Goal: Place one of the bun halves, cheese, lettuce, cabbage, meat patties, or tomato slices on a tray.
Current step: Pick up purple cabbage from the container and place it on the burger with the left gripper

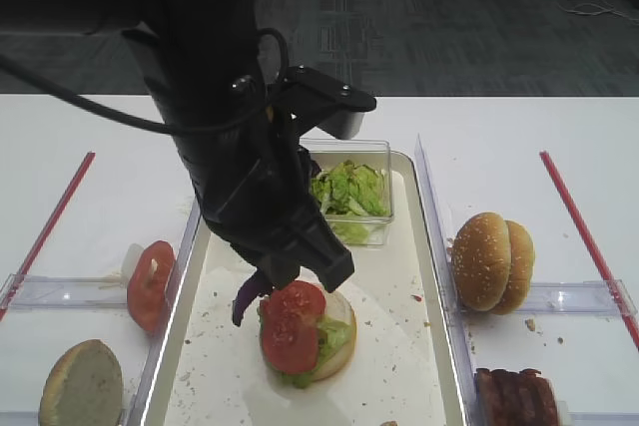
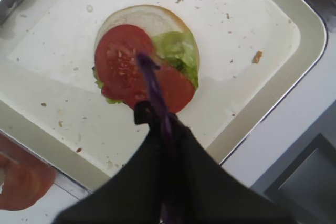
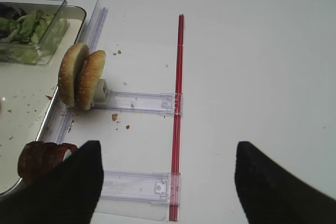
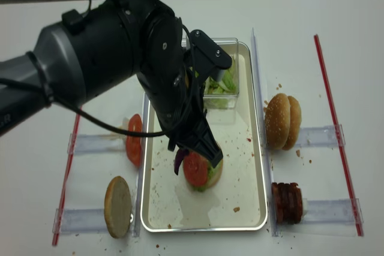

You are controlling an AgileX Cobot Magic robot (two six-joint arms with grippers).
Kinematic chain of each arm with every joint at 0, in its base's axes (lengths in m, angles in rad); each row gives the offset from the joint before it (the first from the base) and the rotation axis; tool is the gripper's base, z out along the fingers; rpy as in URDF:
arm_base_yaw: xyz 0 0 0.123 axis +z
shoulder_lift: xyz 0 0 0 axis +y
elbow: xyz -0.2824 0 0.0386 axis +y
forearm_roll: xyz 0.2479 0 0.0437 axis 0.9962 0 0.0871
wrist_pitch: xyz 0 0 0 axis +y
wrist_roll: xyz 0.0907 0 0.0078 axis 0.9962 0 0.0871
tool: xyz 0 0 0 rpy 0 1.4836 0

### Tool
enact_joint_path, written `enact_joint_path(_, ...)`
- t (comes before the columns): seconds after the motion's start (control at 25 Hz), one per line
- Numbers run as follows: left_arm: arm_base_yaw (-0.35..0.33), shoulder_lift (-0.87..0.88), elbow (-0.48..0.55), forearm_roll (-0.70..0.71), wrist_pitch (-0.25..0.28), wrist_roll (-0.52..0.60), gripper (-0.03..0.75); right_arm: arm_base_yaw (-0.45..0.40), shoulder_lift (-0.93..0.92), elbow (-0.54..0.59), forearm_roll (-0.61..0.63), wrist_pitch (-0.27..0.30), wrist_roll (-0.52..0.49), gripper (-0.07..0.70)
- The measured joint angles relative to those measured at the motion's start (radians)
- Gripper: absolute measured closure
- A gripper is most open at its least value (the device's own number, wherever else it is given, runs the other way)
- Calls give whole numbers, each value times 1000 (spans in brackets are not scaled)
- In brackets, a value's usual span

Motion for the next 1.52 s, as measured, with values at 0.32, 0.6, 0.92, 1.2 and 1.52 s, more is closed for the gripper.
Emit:
enact_joint_path(0.32,4,109,0,15,-93,7,669,0,0,0,0,0,0,73)
enact_joint_path(0.6,4,189,0,27,-113,7,669,0,0,0,0,0,0,73)
enact_joint_path(0.92,6,196,0,27,-140,15,669,0,0,0,0,0,0,73)
enact_joint_path(1.2,6,197,0,27,-138,19,270,0,0,0,0,0,0,73)
enact_joint_path(1.52,8,197,0,29,-126,19,36,0,0,0,0,0,0,73)
